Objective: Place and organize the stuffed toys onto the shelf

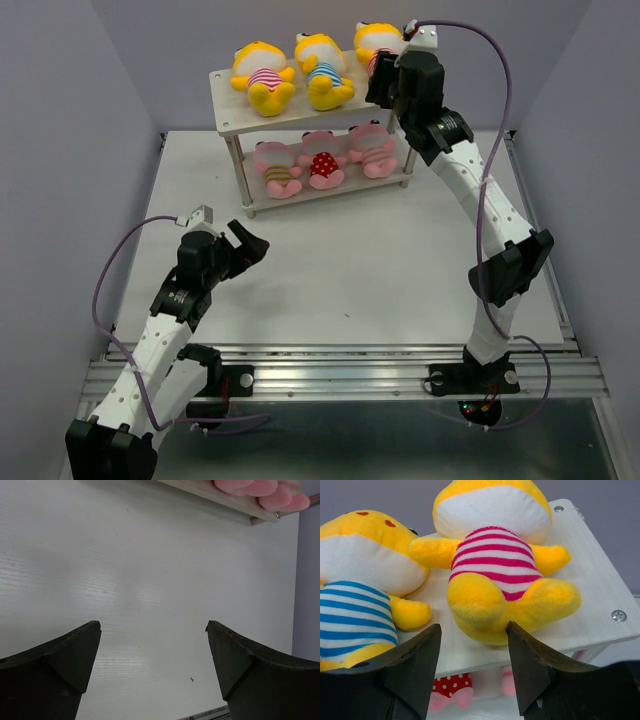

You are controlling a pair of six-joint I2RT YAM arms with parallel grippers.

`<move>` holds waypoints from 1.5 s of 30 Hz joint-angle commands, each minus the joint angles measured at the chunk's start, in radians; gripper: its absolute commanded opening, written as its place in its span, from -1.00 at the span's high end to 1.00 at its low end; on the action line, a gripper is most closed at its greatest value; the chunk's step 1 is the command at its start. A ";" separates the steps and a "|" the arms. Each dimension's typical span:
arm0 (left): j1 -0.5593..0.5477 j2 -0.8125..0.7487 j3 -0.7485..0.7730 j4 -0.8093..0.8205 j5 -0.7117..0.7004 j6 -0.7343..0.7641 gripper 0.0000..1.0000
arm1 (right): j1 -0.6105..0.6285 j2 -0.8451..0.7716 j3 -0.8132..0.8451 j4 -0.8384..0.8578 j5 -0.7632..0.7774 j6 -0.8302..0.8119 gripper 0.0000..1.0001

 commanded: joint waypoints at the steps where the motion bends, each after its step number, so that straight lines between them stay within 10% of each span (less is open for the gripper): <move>1: -0.004 -0.013 0.026 0.021 -0.008 0.019 -0.98 | 0.008 -0.085 -0.013 0.065 -0.043 0.021 -0.25; 10: -0.005 -0.013 0.030 0.011 -0.008 0.018 -0.98 | 0.008 -0.179 -0.126 0.080 -0.037 0.031 -0.99; 33: -0.005 -0.062 0.064 -0.093 -0.105 -0.021 -0.98 | 0.008 -0.951 -1.332 0.181 0.331 0.358 -1.00; 45: -0.005 -0.057 0.070 -0.102 -0.176 -0.047 -0.98 | 0.008 -1.017 -1.500 0.158 0.350 0.389 -1.00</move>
